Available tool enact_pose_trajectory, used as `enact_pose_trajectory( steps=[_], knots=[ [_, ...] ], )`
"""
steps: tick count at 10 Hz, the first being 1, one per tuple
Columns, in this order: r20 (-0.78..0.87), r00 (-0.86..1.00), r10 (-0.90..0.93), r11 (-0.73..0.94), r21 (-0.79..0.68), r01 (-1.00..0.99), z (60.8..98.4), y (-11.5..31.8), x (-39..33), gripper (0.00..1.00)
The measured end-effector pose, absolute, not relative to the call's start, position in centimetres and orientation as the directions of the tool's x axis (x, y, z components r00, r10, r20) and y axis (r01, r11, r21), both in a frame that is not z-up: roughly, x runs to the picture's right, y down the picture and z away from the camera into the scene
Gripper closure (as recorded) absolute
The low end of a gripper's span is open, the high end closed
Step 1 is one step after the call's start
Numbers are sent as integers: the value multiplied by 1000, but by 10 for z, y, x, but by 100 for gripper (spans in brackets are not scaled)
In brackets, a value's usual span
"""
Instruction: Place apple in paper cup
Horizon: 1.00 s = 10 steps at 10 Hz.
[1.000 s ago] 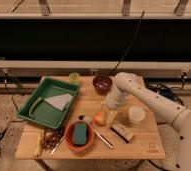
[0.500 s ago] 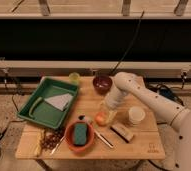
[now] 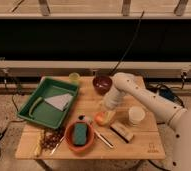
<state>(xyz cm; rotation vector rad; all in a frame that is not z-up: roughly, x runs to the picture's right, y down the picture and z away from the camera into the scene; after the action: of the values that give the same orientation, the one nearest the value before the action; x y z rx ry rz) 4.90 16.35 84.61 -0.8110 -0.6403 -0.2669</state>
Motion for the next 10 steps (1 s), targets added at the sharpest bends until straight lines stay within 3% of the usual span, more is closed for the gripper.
enact_pose_trajectory(
  steps=[7,10],
  knots=[
    [632,775,13,658,-589,469,852,168,38,36],
    [633,774,11,650,-593,476,853,171,38,63]
  ],
)
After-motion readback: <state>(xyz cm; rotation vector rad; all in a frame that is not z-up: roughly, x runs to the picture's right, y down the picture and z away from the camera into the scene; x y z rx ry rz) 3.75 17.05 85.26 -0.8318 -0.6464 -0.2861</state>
